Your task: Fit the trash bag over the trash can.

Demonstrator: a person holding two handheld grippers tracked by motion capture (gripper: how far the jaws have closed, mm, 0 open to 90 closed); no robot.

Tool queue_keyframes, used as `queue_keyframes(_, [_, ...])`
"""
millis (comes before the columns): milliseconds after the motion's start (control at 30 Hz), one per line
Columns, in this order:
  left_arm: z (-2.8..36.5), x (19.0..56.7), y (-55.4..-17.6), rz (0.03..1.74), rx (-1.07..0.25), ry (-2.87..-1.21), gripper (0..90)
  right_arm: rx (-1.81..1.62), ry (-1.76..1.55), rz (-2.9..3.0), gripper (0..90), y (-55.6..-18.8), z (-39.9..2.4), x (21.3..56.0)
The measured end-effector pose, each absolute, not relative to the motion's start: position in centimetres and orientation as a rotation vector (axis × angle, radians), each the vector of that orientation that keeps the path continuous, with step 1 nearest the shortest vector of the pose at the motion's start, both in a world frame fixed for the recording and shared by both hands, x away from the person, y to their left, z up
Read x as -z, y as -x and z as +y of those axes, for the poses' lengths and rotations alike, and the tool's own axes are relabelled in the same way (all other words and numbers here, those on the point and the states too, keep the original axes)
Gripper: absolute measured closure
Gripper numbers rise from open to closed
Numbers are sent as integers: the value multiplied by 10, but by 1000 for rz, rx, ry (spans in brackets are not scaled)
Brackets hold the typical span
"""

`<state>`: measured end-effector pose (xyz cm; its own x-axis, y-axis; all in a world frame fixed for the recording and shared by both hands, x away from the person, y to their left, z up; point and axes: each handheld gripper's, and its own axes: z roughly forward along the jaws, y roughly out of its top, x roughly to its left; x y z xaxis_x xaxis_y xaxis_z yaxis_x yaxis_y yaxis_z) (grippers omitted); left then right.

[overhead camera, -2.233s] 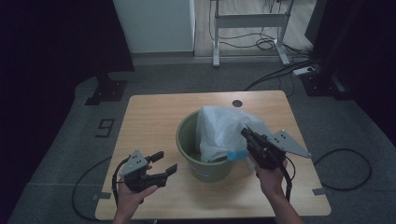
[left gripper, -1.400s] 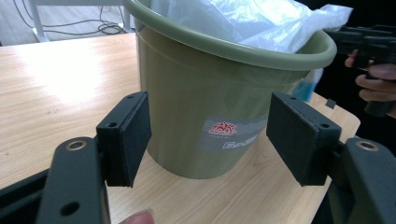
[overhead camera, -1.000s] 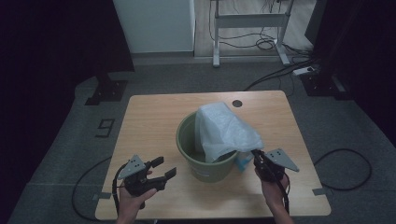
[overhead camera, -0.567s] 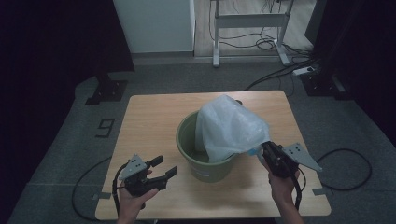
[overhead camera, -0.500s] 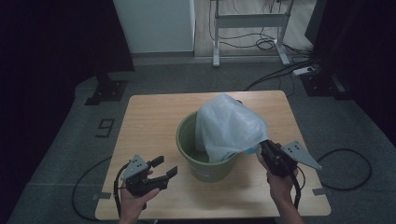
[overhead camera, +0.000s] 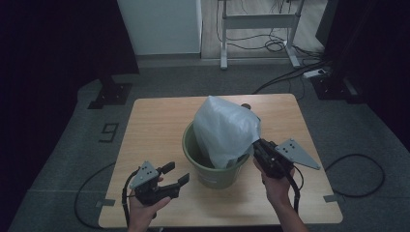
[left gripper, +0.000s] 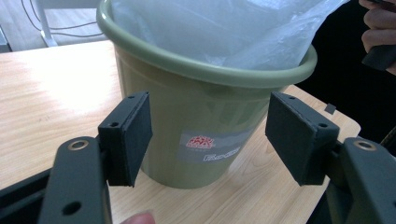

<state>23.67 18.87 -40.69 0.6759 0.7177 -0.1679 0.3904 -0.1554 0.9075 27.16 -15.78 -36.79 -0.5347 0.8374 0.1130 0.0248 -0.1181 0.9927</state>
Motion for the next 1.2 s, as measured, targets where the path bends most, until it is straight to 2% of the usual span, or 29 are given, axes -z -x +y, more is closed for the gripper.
queue_keyframes(300, [177, 389, -231, 873, -415, -1761, 312, -1678, -905, 1643, 889, -273, -138, 354])
queue_keyframes(733, [162, 386, -240, 895, -418, -1761, 309, -1646, -901, 1737, 888, -279, -116, 349])
queue_keyframes(1200, [154, 379, -236, 857, -556, -1681, 293, -1652, -900, 1742, 888, -284, -104, 337])
